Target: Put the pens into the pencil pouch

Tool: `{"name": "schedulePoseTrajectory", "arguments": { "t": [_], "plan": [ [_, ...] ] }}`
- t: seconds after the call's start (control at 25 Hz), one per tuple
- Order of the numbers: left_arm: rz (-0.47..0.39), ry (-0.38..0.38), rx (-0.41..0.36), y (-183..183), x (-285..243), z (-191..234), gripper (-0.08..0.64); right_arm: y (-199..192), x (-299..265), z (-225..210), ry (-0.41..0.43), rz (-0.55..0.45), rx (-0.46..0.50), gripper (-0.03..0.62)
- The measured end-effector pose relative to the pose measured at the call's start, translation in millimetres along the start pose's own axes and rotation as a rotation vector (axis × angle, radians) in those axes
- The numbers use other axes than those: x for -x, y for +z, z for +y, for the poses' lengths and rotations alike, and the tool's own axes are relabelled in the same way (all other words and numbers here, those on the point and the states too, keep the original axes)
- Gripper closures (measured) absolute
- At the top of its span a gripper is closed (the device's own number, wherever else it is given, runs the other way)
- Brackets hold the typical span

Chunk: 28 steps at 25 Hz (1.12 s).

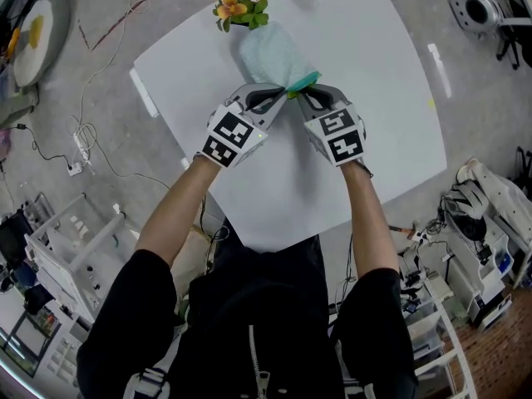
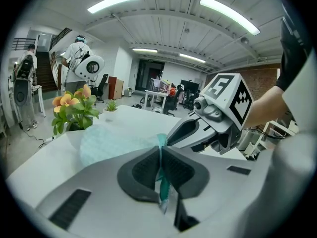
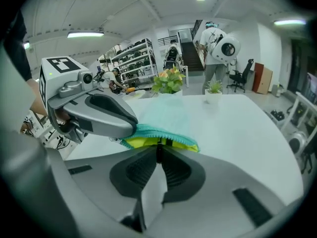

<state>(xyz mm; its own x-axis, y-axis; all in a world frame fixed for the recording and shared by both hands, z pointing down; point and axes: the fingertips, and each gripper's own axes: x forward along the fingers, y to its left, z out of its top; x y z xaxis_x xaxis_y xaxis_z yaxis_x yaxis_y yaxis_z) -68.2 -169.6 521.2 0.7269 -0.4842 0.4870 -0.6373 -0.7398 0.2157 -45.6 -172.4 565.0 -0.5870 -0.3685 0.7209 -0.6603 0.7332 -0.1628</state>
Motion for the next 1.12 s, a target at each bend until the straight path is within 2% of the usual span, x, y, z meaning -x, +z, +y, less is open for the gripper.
{"name": "schedulePoseTrajectory", "arguments": {
  "t": [0.28, 0.52, 0.84, 0.92, 1.0, 1.12],
  "plan": [
    [-0.033, -0.041, 0.043, 7.1, 0.4, 1.0, 0.526, 10.5, -6.3, -3.5, -0.043, -0.073, 0.018, 0.551],
    [-0.037, -0.053, 0.051, 9.0, -0.1, 1.5, 0.526, 15.7, -9.0, -1.3, -0.074, -0.134, 0.025, 0.551],
    [-0.037, -0.056, 0.08, 5.7, -1.4, 2.0, 0.526, 12.6, -15.1, -4.6, -0.108, -0.141, 0.016, 0.549],
    [-0.04, -0.052, 0.087, 6.5, -1.1, 2.9, 0.526, 12.5, -15.6, -4.1, -0.116, -0.142, 0.014, 0.539],
    [-0.04, -0.047, 0.089, 7.4, -1.2, 4.7, 0.526, 11.5, -15.6, -2.7, -0.117, -0.134, 0.02, 0.488],
    [-0.037, -0.036, 0.084, 6.8, -0.8, 6.9, 0.526, 10.5, -10.3, -1.0, -0.126, -0.129, 0.034, 0.476]
  ]
}}
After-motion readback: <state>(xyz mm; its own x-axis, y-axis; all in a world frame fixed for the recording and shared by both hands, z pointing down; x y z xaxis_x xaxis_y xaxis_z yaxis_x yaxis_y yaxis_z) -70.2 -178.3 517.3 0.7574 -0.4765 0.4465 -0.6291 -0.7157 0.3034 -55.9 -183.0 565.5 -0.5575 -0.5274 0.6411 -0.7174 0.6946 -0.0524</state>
